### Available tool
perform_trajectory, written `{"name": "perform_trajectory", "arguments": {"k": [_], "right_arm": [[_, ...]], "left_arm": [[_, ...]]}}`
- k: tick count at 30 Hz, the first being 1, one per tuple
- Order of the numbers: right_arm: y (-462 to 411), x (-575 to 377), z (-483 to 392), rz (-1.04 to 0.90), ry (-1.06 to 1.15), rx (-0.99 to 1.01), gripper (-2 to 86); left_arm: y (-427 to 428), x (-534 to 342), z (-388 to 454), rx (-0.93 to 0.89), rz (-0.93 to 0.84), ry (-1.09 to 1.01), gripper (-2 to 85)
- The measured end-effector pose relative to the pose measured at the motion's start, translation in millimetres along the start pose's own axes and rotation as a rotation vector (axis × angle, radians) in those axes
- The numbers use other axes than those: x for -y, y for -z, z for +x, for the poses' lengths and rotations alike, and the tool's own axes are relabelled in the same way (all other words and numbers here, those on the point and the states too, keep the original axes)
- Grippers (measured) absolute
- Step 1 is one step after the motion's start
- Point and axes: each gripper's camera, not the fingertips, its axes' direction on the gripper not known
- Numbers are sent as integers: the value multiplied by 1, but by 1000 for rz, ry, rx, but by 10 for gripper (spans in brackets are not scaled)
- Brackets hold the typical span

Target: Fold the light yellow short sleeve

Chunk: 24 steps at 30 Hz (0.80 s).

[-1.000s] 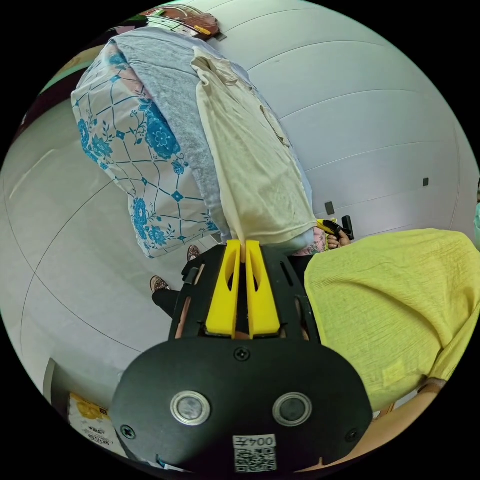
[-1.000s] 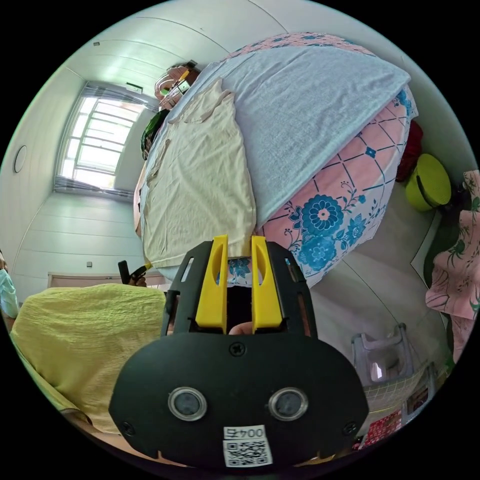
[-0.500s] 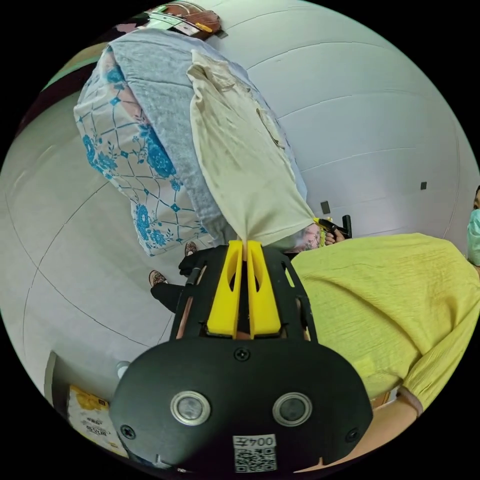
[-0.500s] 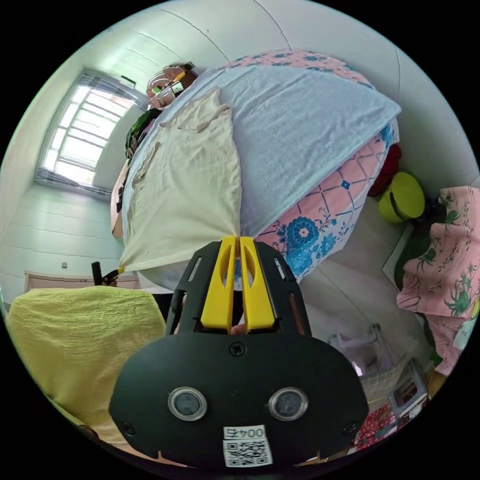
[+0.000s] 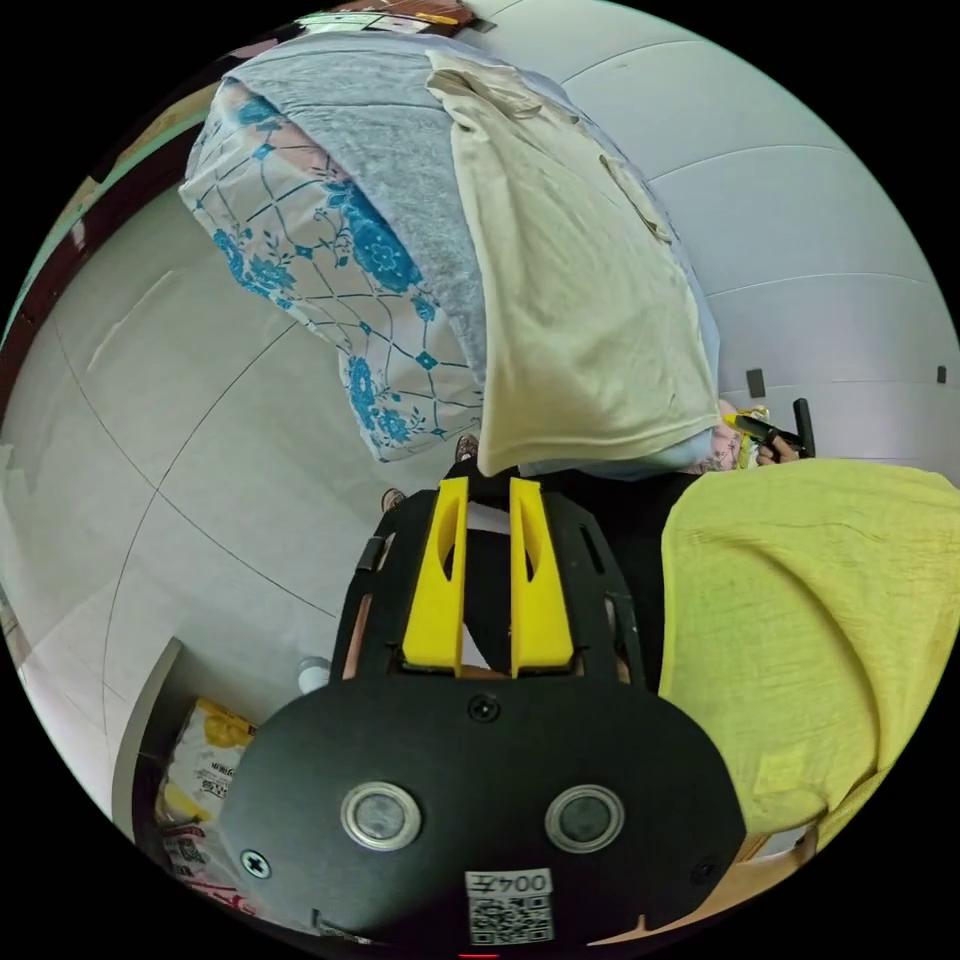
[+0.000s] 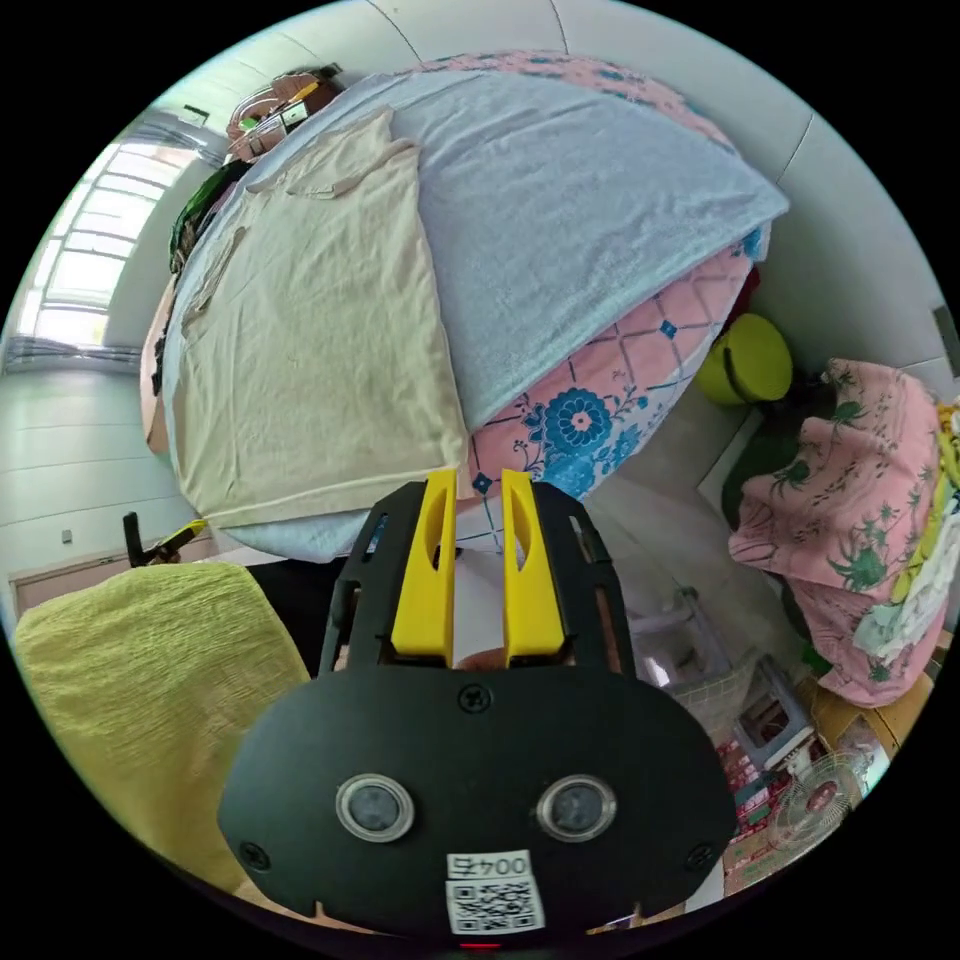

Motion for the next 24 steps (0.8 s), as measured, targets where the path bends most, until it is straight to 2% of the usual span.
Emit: {"name": "perform_trajectory", "arguments": {"k": [2, 4, 8, 10, 13, 17, 24], "right_arm": [[10, 3, -36, 57, 100, -90, 82], [7, 12, -69, 74, 196, -95, 73], [-34, 42, -152, 25, 417, -68, 46], [-55, 55, -183, -1, 485, -98, 38], [-88, 74, -222, -54, 568, -124, 14], [-125, 87, -253, -120, 643, -199, 1], [-145, 106, -262, -158, 623, -178, -1]], "left_arm": [[17, 3, -5, 44, 35, 12, 19], [35, 12, -3, 70, 107, 3, 13], [71, 63, 7, 140, 329, 8, 4], [74, 98, 11, 168, 357, 3, 3], [68, 169, 10, 223, 322, 1, 2], [52, 259, 0, 206, 243, -22, 3], [27, 347, 10, 267, 121, -149, 8]]}}
